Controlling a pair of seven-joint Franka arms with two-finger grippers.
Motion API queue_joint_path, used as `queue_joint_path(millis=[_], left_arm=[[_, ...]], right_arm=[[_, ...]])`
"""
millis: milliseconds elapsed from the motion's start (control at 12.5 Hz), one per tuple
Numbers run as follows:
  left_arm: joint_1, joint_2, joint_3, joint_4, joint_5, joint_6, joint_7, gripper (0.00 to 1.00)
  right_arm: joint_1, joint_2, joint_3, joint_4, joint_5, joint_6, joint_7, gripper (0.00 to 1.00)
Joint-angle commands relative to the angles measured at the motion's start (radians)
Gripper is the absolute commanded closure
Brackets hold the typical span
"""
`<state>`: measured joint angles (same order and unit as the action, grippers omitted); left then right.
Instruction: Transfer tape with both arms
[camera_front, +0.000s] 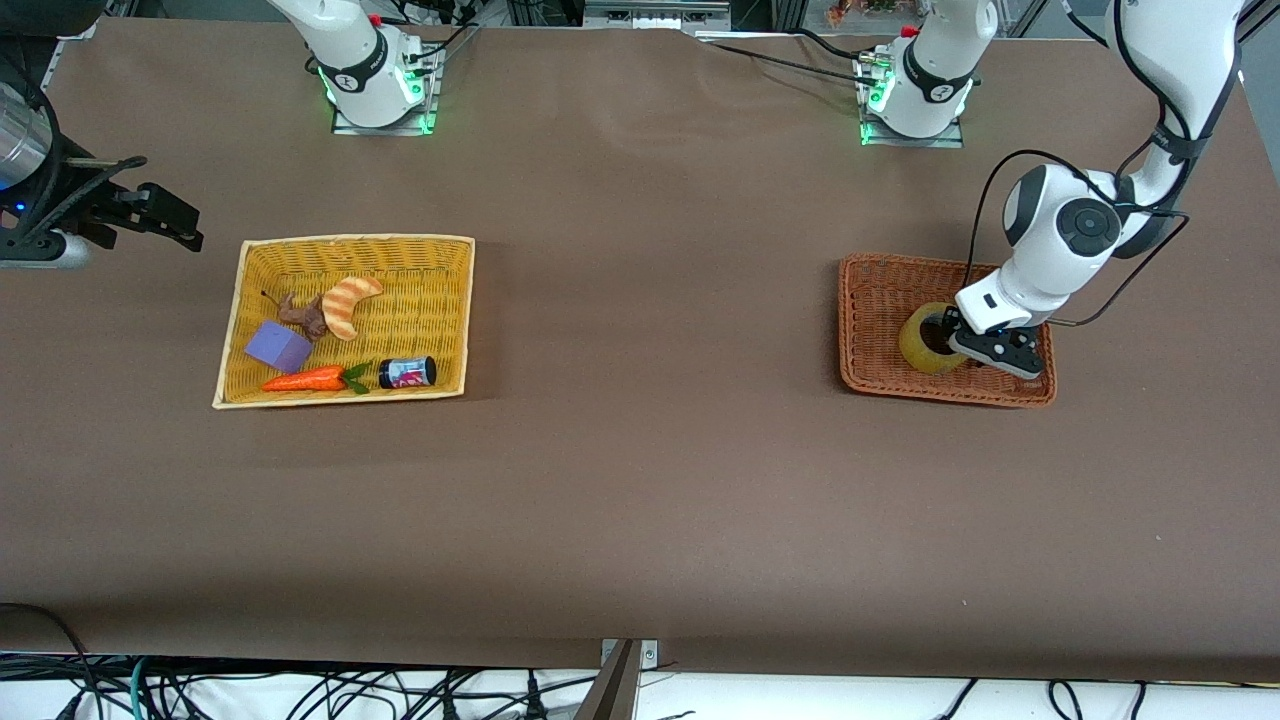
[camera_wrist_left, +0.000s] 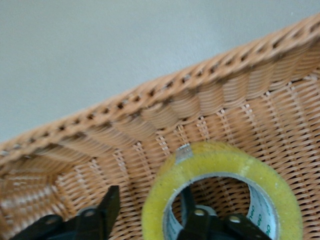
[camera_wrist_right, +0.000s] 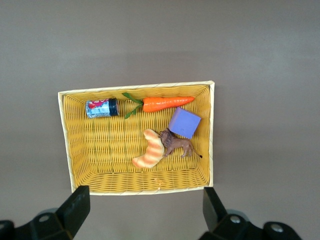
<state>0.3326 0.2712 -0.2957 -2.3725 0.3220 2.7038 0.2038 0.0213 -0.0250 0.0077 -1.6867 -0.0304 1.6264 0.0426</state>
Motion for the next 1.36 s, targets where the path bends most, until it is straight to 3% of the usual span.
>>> queue_joint_path(millis=[0, 80, 161, 321, 482, 723, 964, 1285], left_arm=[[-0.067, -0.093, -0.022, 0.125, -0.126, -0.268, -0.004, 0.01], [-0.110, -0.116, -0.017, 0.204, -0.265, -0.408, -0.029, 0.00], [-0.141, -0.130, -0.008, 0.304, -0.334, -0.570, -0.085, 0.00], [-0.213, -0.141, 0.033, 0.502, -0.333, -0.820, -0.228, 0.00], [-0.330, -0.167, 0.149, 0.637, -0.334, -0.993, -0.259, 0.00], [-0.386, -0.210, 0.251, 0.734, -0.333, -1.107, -0.257, 0.00], [-0.376, -0.280, 0.328, 0.734, -0.343, -1.150, -0.242, 0.00], [-0.406, -0.282, 0.325, 0.728, -0.351, -1.208, -0.238, 0.00]], right_arm=[[-0.012, -0.003, 0.006, 0.012, 0.014, -0.014, -0.009, 0.00], [-0.012, -0.003, 0.006, 0.012, 0.014, -0.014, -0.009, 0.00], [-0.012, -0.003, 0.006, 0.010, 0.014, -0.014, -0.009, 0.00], [-0.012, -0.003, 0.006, 0.010, 0.014, -0.014, -0.009, 0.00], [-0.012, -0.003, 0.006, 0.010, 0.014, -0.014, -0.009, 0.00], [-0.012, -0.001, 0.006, 0.010, 0.014, -0.014, -0.009, 0.00], [-0.012, -0.003, 0.006, 0.010, 0.014, -0.014, -0.009, 0.00], [-0.012, -0.001, 0.006, 0.012, 0.014, -0.014, -0.012, 0.00]])
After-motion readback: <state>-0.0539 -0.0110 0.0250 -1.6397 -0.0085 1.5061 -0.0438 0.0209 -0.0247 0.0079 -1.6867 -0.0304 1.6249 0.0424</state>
